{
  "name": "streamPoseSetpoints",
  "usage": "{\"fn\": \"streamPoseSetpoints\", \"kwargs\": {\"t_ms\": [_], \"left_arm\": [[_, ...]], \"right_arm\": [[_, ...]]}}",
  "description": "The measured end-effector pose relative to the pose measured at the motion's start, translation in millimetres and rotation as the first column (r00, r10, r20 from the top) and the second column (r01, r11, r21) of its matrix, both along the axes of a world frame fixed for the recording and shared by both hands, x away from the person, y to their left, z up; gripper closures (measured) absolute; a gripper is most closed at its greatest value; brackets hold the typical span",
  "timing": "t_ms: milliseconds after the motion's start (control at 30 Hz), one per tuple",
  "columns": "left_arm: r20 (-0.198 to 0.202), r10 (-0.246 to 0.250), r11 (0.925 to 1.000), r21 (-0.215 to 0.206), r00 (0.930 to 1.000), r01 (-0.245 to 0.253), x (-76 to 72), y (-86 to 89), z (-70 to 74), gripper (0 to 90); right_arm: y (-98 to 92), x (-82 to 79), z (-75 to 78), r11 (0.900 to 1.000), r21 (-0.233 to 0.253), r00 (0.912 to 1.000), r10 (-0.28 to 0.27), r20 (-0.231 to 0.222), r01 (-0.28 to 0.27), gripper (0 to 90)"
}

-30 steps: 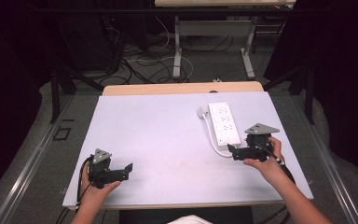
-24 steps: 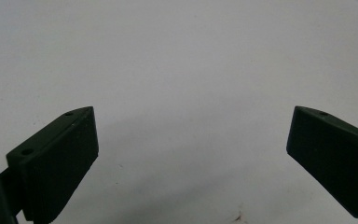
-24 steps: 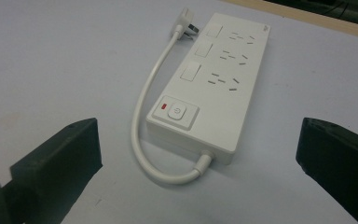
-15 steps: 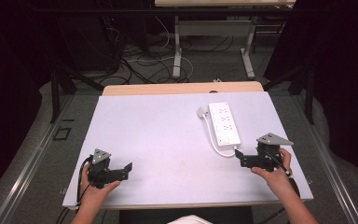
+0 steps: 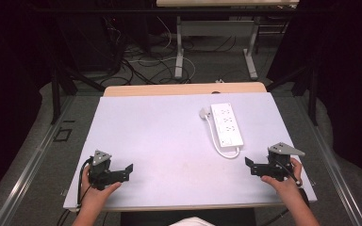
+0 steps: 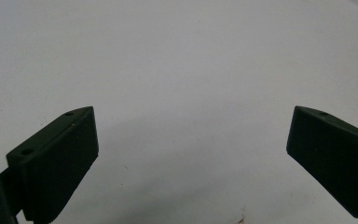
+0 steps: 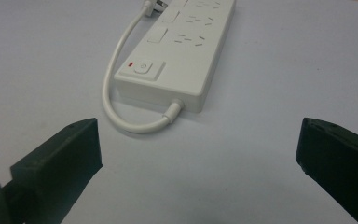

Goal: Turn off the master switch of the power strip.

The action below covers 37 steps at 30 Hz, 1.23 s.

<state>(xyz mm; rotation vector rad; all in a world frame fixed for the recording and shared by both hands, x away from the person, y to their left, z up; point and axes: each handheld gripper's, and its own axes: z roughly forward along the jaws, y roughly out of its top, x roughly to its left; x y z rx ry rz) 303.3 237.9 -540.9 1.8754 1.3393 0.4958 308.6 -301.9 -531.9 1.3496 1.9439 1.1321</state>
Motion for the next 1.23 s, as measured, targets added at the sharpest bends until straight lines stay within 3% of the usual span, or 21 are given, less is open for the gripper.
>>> {"fn": "streamPoseSetpoints", "kwargs": {"t_ms": [267, 400, 533, 567, 633, 800, 1000, 1233], "left_arm": [[-0.001, -0.004, 1.0, 0.005, 1.0, 0.004, 0.1, 0.5, 0.0, 2.3], [-0.003, -0.004, 1.0, 0.007, 1.0, 0.004, -0.1, 1.0, 0.3, 2.3], [-0.003, -0.004, 0.9999, 0.011, 1.0, 0.004, -0.3, 1.3, 0.5, 2.4], [-0.001, -0.002, 1.0, 0.006, 1.0, 0.002, -0.2, 1.0, 0.3, 2.4], [-0.003, -0.01, 0.9998, 0.014, 0.9999, 0.01, -0.2, 2.0, 0.7, 2.4], [-0.003, -0.001, 1.0, 0.003, 1.0, 0.001, 0.1, 2.1, 0.3, 2.4], [-0.004, -0.003, 0.9999, 0.01, 1.0, 0.003, 0.7, 3.0, 0.1, 2.4], [-0.004, -0.005, 0.9999, 0.013, 1.0, 0.005, 1.0, 2.9, 0.2, 2.4]], "right_arm": [[-9.5, -3.9, -10.9, 1.0, 0.026, 0.9998, -0.018, -0.008, 0.018, 0.0], [-15.0, -3.6, -17.2, 1.0, 0.014, 0.9997, -0.026, 0.004, 0.026, 0.0], [-16.5, -3.9, -23.3, 0.999, 0.02, 0.9995, -0.031, -0.012, 0.031, 0.0], [-16.5, -2.6, -25.9, 0.999, 0.014, 0.9991, -0.041, 0.012, 0.041, 0.0], [-18.7, -3.1, -25.9, 0.999, 0.008, 0.9992, -0.039, -0.013, 0.039, 0.0], [-20.4, -3.2, -27.6, 0.998, 0.027, 0.9979, -0.064, -0.01, 0.064, 0.0], [-20.0, -2.2, -30.9, 0.999, 0.014, 0.9981, -0.05, -0.036, 0.051, 0.0], [-17.4, -1.8, -30.1, 0.999, 0.019, 0.9986, -0.043, -0.031, 0.044, 0.0]]}}
